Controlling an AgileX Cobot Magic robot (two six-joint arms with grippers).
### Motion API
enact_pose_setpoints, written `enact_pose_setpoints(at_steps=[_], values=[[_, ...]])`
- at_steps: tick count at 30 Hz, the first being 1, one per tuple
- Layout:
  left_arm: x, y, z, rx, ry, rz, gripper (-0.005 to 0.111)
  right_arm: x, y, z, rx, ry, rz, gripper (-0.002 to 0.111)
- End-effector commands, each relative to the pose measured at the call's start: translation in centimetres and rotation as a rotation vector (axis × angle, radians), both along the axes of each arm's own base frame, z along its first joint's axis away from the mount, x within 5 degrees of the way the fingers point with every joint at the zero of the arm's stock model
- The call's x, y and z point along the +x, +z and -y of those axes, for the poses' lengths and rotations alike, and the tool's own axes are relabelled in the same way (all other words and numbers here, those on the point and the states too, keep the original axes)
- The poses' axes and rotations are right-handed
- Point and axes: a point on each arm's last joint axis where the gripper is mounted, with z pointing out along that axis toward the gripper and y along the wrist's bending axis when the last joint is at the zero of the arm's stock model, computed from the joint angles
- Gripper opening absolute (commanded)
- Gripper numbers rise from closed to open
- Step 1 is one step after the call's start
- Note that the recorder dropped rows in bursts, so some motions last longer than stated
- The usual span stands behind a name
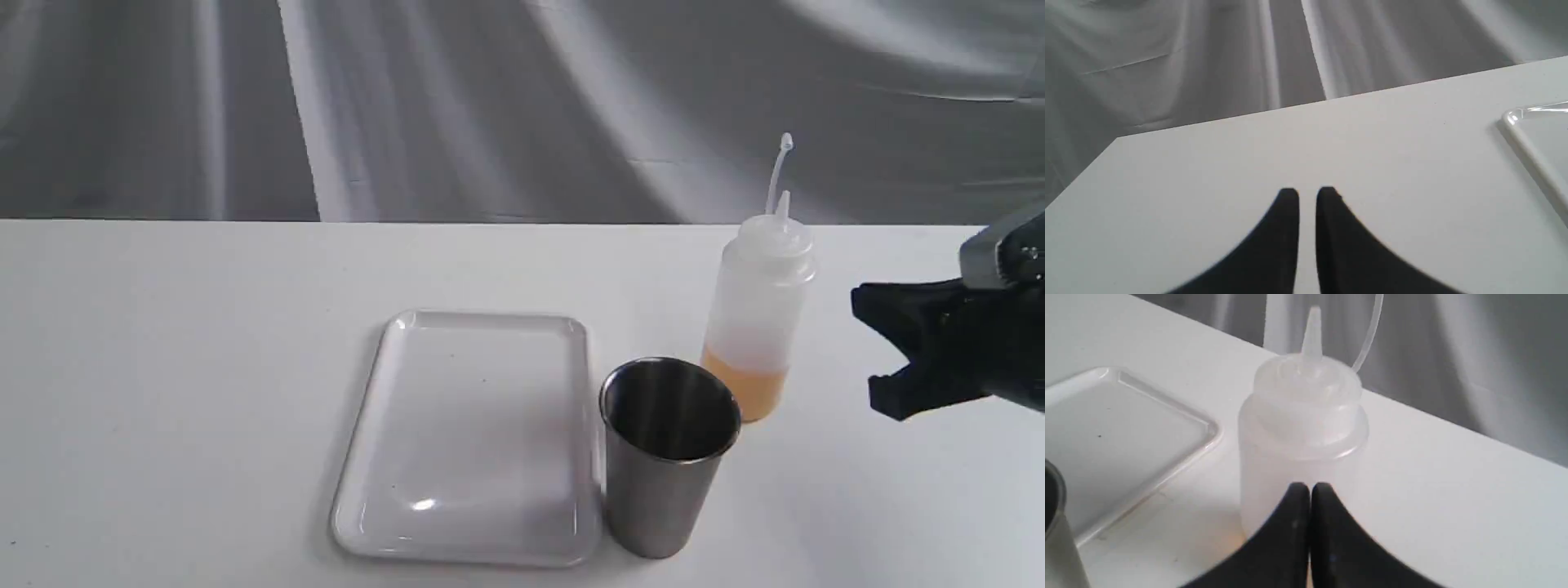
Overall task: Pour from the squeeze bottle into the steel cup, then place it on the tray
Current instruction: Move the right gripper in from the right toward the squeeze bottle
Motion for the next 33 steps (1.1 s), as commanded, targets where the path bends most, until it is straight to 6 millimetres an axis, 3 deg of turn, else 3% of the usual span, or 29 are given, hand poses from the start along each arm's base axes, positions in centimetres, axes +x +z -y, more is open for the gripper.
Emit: enact_pose_setpoints(at_steps=[1,6,10,17,21,29,33], values=[[0.0,0.0,0.0,-0.004,0.001,0.014,0.008,0.2,-0.8,-0.1,0.026,0.046,-0.002,0.000],[0.0,0.0,0.0,-0.004,0.001,0.014,0.008,0.0,-3.6,-0.6,-0.007,0.167,-0.108,0.000],[0.0,0.0,0.0,-0.006,0.001,0.014,0.008,-0.2,-4.4,0.2,0.018,0.163,-0.122,0.001],[0.0,0.0,0.0,-0.006,0.001,0.014,0.008,-0.6,-3.4,3.2,0.104,0.058,-0.024,0.017],[0.0,0.0,0.0,-0.004,0.001,0.014,0.008,0.2,-2.2,4.7,0.090,0.020,0.052,0.028],[0.0,0.0,0.0,-0.004,0.001,0.014,0.008,1.2,-1.4,4.9,0.038,0.105,0.070,0.036],[0.0,0.0,0.0,-0.007,0.001,0.014,0.008,1.3,-2.5,4.9,0.084,0.112,0.034,0.052]])
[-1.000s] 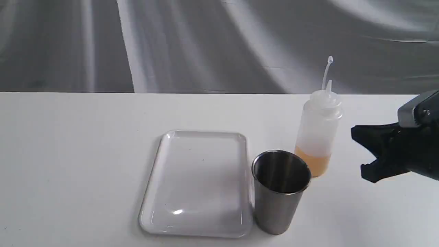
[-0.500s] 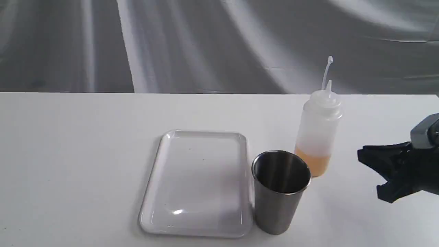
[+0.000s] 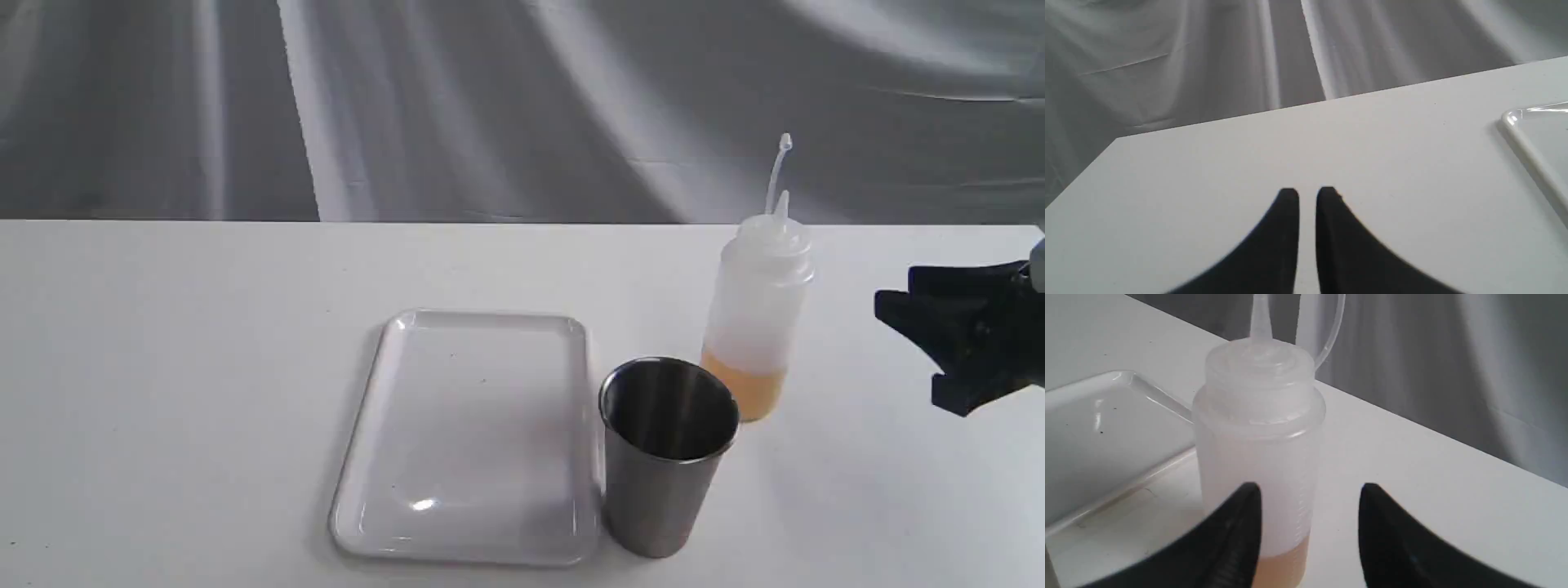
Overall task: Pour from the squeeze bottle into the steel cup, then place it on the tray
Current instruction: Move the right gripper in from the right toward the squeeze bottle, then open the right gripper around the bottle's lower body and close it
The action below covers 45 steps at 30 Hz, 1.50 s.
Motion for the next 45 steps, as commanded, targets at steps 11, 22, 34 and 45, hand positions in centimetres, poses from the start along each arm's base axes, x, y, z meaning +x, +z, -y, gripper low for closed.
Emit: enact_pose_setpoints(at_steps=[11,22,34,45], values=[[0.0,0.0,0.0,-0.005,0.001,0.014,0.008,0.1,-1.7,-0.5,0.180,0.092,0.015,0.098],[0.0,0.0,0.0,-0.007,0.001,0.014,0.008,0.0,-1.9,-0.6,0.218,0.088,-0.020,0.098],[0.0,0.0,0.0,-0.005,0.001,0.014,0.008,0.0,-3.1,-0.7,0.283,0.097,-0.057,0.098],[0.0,0.0,0.0,-0.005,0.001,0.014,0.008,0.1,-6.4,-0.7,0.287,0.093,-0.108,0.098]])
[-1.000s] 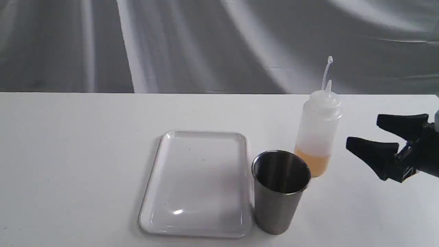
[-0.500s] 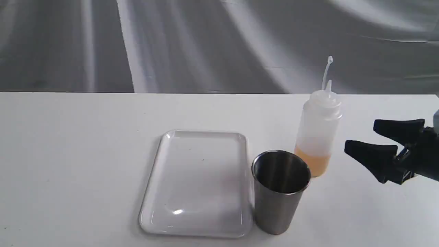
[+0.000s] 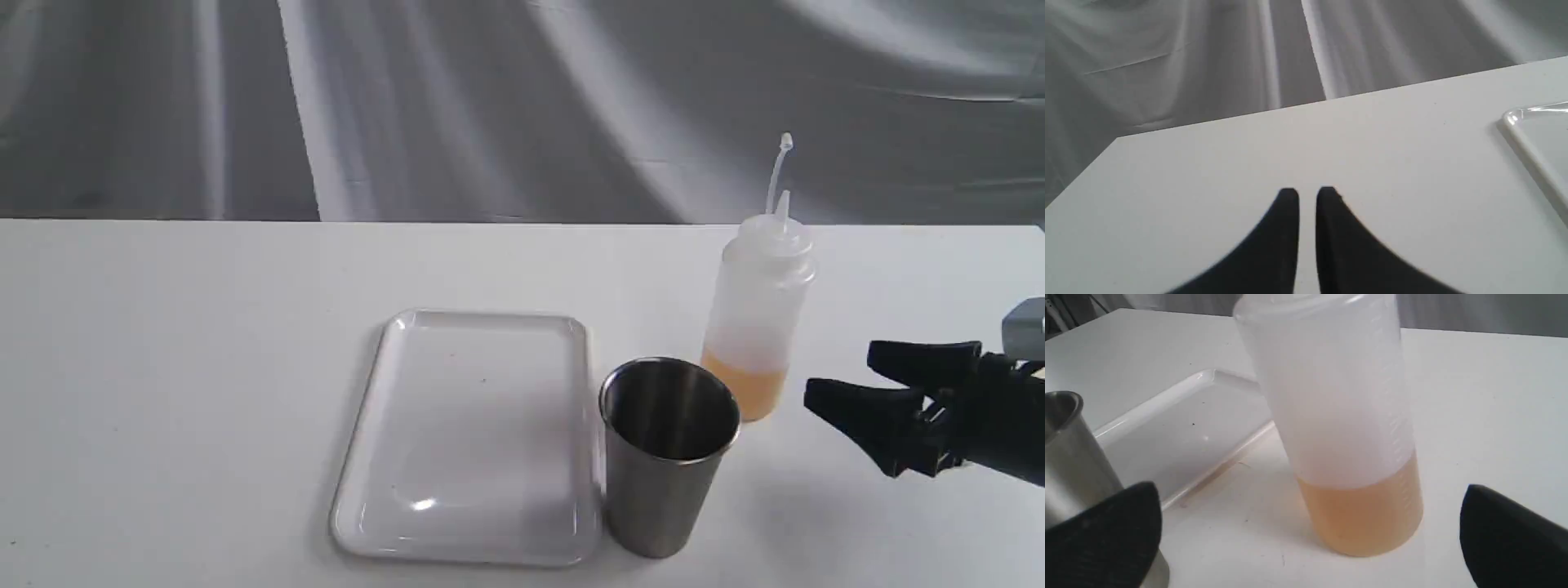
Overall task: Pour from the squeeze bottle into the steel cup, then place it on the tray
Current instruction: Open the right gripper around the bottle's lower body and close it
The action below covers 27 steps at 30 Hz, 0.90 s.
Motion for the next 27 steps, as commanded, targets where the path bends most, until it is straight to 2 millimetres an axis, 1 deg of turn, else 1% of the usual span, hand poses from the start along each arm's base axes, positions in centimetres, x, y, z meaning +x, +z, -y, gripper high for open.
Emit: enact_pose_setpoints(at_steps=[1,5,8,11,13,18,22,27], values=[[0.0,0.0,0.0,-0.007,0.001,0.014,0.008,0.1,-0.1,0.1,-0.021,0.007,0.040,0.098],[0.0,0.0,0.0,-0.007,0.001,0.014,0.008,0.0,-0.8,0.0,-0.107,0.037,0.092,0.098],[0.0,0.0,0.0,-0.007,0.001,0.014,0.008,0.0,-1.1,0.0,-0.138,0.047,0.110,0.099],[0.0,0.0,0.0,-0.007,0.001,0.014,0.008,0.0,-1.1,0.0,-0.182,0.061,0.142,0.102],[0.0,0.0,0.0,-0.005,0.001,0.014,0.008,0.2,-1.0,0.2,-0.203,0.071,0.161,0.105],[0.0,0.0,0.0,-0.005,0.001,0.014,0.008,1.5,-0.2,0.2,-0.196,0.119,0.176,0.105],[0.0,0.0,0.0,-0.005,0.001,0.014,0.008,2.6,0.5,0.6,-0.216,0.114,0.214,0.105],[0.0,0.0,0.0,-0.007,0.001,0.014,0.008,2.7,0.4,0.7,-0.278,0.114,0.232,0.105]])
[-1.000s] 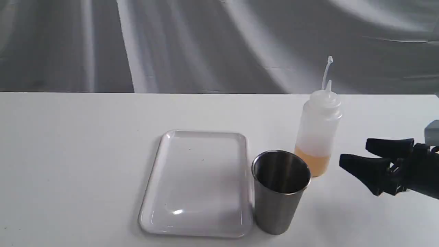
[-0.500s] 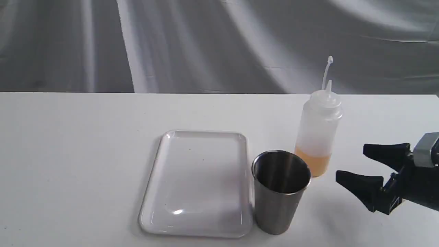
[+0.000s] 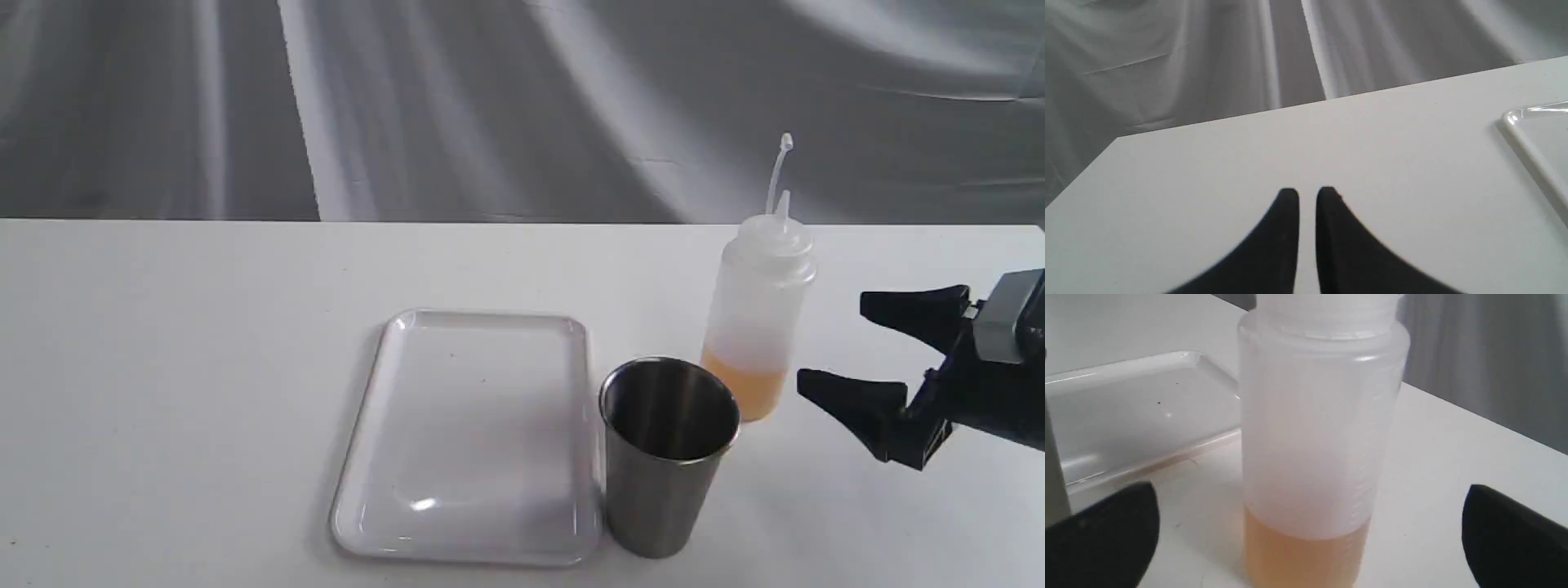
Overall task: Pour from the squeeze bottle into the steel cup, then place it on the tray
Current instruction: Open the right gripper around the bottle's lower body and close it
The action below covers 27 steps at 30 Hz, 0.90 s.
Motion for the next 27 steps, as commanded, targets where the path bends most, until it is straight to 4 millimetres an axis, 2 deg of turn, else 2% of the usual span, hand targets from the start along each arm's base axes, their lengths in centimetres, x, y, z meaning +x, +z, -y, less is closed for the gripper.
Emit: enact_pose_setpoints(at_steps=[1,7,18,27], values=[[0.0,0.0,0.0,-0.007,0.001,0.014,0.008,0.1,0.0,0.0,-0.042,0.006,0.020,0.105],[0.0,0.0,0.0,-0.007,0.001,0.014,0.008,0.6,-0.1,-0.1,-0.043,-0.043,0.016,0.105],[0.0,0.0,0.0,-0.005,0.001,0.014,0.008,2.4,-2.7,-1.6,-0.008,-0.007,-0.052,0.105],[0.0,0.0,0.0,-0.007,0.001,0.014,0.008,3.9,-2.7,-1.7,0.028,-0.068,-0.024,0.105]])
